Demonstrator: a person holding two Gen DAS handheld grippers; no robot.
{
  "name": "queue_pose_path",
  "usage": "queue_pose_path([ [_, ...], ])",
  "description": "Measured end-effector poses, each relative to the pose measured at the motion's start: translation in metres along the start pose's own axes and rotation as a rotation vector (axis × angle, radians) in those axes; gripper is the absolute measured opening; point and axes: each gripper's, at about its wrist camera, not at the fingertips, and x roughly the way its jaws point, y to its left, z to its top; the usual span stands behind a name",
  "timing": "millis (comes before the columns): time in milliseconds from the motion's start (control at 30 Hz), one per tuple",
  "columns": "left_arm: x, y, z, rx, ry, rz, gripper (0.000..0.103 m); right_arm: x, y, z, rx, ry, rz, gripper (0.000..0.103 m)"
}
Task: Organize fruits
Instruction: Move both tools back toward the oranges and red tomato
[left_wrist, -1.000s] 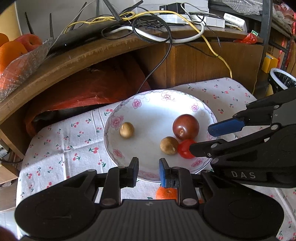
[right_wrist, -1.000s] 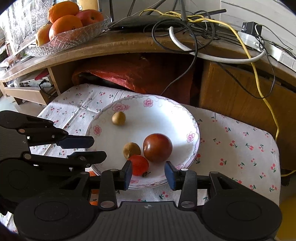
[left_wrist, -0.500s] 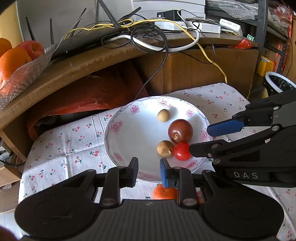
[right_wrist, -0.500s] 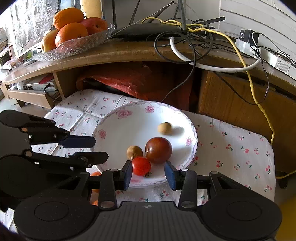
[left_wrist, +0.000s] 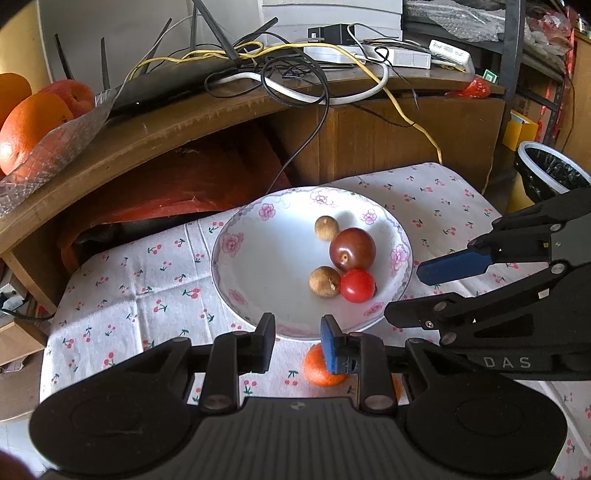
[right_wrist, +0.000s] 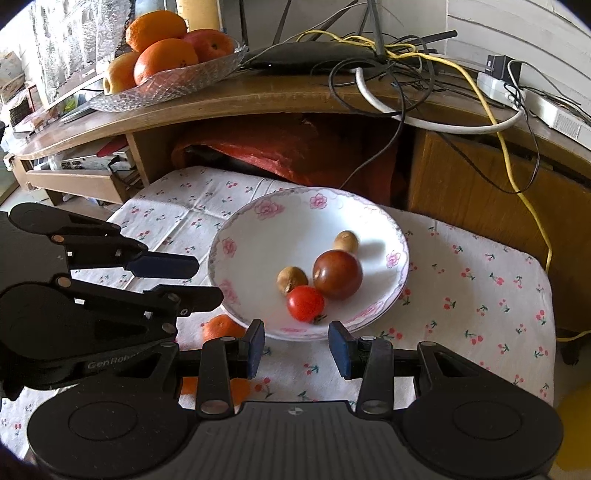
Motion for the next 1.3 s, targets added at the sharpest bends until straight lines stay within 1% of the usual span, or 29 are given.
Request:
queue_pose_path([
  [267,-0.013,0.008,-0.018,-0.003,0.022,-0.024,0.036,-0.003,0.012,-0.011,-0.024,0.034,0.029,0.036],
  [533,-0.026,0.015,-0.041,0.011,0.048,-0.06,0.036,-0.001,0.026,-0.025,-0.083,0.074,0.074,0.036],
  [733,-0.032,0.017,-0.049,0.026,0.059,-0.088,0.036,0.007,0.036,-0.031,-0.156,0.113,0.103,0.036],
  [900,-0.03,0.018,-0.055,0.04,0.08,-0.103,0.036,0.016,0.037,-0.034,-0.185,0.136,0.109,0.036],
  [1133,-0.019,0.019,-0.063,0.067,0.109,-0.094,0.036,0.029,0.038,-0.032,-0.205,0.142,0.103,0.036],
  [1300,-0.011,0.021,-0.062,0.069,0.115,-0.102,0.037,0.032,0.038,-0.03,-0.211,0.134,0.112,0.036],
])
